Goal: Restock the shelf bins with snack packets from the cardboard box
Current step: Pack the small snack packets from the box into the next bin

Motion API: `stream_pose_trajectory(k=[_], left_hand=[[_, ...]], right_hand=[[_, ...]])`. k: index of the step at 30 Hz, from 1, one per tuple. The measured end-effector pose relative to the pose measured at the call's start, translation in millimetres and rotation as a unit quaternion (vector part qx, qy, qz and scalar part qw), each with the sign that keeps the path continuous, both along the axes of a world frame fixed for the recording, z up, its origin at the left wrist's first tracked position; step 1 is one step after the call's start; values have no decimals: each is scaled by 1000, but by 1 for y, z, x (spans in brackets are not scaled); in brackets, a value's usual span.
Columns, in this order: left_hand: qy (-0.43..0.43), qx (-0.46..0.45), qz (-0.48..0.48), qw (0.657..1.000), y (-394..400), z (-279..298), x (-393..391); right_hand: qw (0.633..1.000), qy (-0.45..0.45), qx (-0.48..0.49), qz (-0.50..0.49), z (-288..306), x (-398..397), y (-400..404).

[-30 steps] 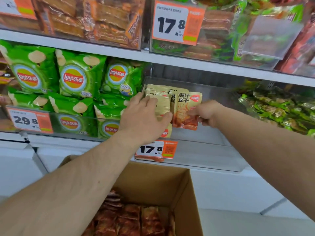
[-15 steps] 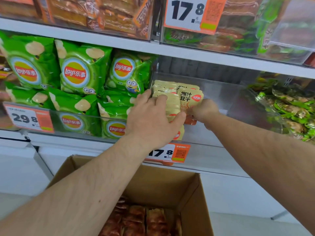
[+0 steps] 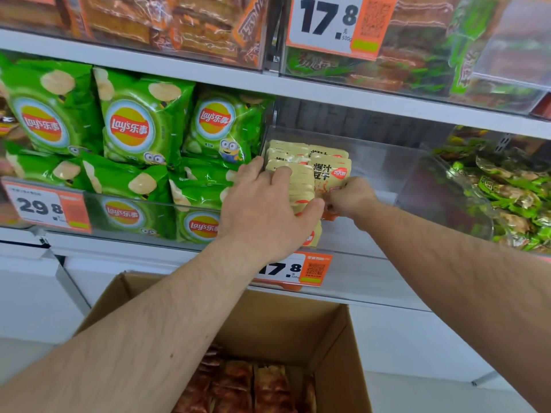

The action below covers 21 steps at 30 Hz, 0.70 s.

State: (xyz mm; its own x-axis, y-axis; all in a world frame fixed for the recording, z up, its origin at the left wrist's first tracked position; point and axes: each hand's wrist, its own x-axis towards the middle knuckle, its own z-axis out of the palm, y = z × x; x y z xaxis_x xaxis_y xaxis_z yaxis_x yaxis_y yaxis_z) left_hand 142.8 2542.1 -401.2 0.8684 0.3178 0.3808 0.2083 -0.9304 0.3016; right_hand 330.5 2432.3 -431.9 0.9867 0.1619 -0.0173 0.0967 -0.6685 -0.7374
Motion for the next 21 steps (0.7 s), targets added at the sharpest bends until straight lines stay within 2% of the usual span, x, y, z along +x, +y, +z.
stream_pose_trajectory(k=[8,12,15,17,19,21], left_hand=[[6,-6,-11,1000,0,0,0],[20,-32,-34,999,1,11,-5],[-4,-26,-58,998,3,19,-22],[-59,4,-79,995,3,15,-48],[-95,21,-103,990,3,5,-81],[-46,5,-118,992,4,-12,-111]], right_hand=[[999,17,-33,-3,13,-9,-7],[997,-16,-78,-4,42,-36,-17],[989,-92,-112,13,63,-70,-21],[980,-159,-117,25,70,-101,-23],[970,-227,-77,42,67,-138,-25],[946,-306,-23,105,55,-184,-26]])
